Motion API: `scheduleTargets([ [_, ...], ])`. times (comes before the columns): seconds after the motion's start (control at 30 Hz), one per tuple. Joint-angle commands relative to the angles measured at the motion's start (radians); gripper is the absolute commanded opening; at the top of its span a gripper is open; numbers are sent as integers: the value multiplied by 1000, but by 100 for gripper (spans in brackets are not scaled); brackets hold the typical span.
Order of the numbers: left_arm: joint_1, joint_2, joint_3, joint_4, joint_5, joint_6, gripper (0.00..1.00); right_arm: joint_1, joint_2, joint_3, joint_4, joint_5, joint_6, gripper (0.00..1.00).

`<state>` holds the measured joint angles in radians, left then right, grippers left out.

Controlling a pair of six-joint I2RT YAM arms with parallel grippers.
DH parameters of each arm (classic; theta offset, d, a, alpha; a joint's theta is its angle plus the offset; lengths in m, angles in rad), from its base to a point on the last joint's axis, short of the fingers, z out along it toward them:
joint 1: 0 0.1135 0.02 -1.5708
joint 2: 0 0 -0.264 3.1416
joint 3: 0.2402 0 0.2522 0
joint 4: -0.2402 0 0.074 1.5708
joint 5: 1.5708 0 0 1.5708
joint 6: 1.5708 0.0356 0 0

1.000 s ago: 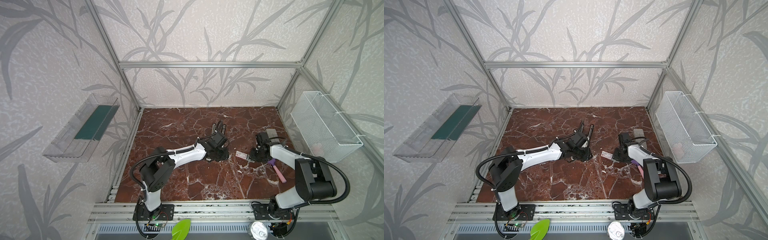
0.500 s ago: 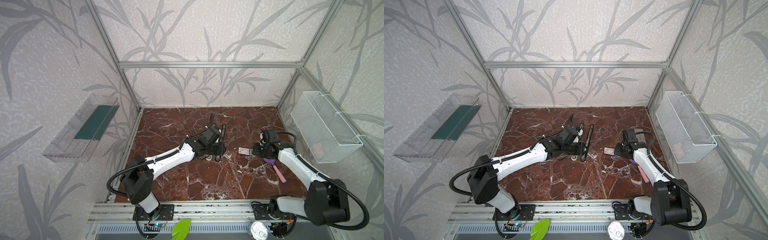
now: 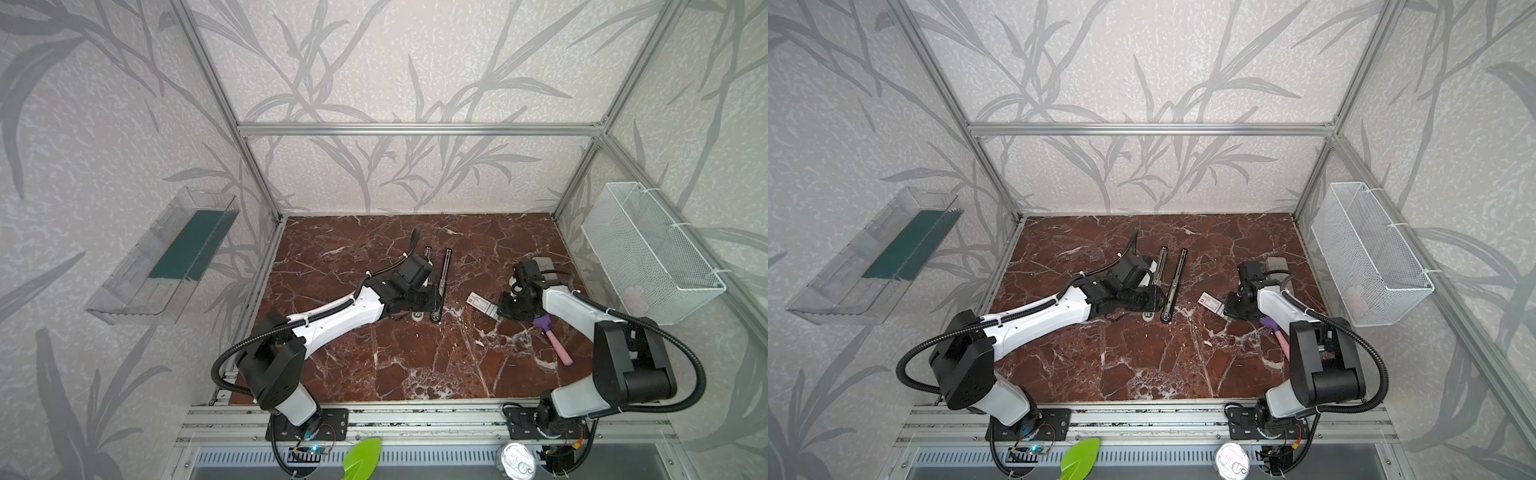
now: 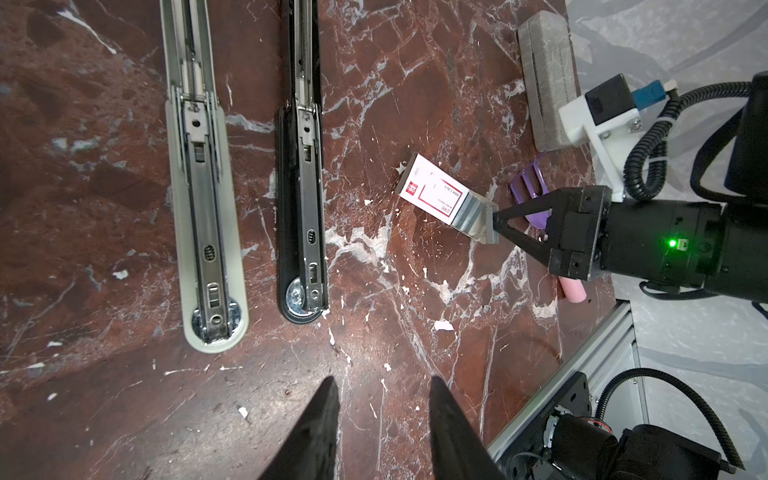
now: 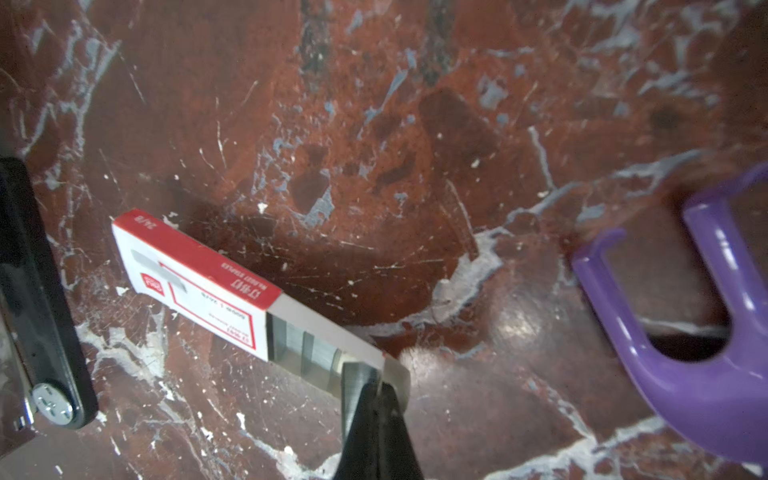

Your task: Load the staples into the stapler

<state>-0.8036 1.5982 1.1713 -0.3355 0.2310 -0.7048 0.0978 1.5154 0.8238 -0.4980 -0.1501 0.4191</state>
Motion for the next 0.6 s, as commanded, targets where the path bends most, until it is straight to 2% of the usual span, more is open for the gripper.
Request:
scheduleTargets([
  [0.0, -1, -20, -5, 13, 4, -7, 38, -4, 20, 25, 1, -63, -5, 0],
  [0.17, -2, -4, 5, 22, 14, -13, 38, -4, 63, 32, -25, -132, -28, 0],
  [0.3, -2, 5, 8, 26, 22, -15, 38, -3, 41, 15, -32, -152, -46, 0],
  [0.43, -1, 7, 7, 29, 24, -15, 38, -2, 25, 13, -67, -98, -68, 4],
  [0.57, -2, 10, 8, 33, 29, -18, 38, 7, 22, 0, -74, -48, -74, 13],
])
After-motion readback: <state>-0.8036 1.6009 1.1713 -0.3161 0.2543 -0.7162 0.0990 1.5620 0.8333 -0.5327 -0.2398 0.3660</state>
